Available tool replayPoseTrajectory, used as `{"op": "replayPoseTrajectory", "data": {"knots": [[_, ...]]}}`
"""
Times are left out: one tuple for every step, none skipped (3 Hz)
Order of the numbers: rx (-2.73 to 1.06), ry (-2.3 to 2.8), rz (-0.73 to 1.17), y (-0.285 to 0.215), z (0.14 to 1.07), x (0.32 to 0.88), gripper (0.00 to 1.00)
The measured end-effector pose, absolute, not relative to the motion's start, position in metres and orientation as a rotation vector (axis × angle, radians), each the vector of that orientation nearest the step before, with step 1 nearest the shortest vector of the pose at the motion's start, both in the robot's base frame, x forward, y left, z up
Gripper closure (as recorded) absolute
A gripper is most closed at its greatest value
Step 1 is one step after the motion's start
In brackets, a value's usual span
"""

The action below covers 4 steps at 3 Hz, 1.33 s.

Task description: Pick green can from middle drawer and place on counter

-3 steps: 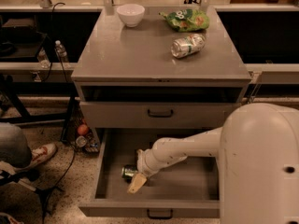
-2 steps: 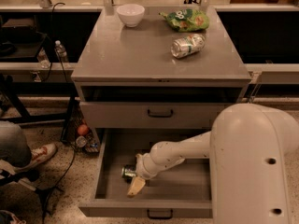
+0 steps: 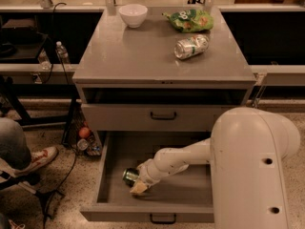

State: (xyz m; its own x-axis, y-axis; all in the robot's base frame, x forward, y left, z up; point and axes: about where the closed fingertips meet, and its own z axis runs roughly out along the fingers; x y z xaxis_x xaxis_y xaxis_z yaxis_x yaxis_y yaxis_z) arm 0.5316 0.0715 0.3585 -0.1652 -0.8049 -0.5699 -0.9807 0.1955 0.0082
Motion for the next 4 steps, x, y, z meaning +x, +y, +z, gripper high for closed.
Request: {"op": "replayPoseTrajectory", "data": {"knots": [[-1.600,1.995,0.495,0.057,0.383,0.538,0.71],[-1.524,1.863,0.476,0.034,0.451,0.546,0.99],[-1.497,1.744,0.492,0.020,0.504,0.550,1.00],[-1.465,1.747,0.468,-0.006,0.511,0.546,1.00]]}}
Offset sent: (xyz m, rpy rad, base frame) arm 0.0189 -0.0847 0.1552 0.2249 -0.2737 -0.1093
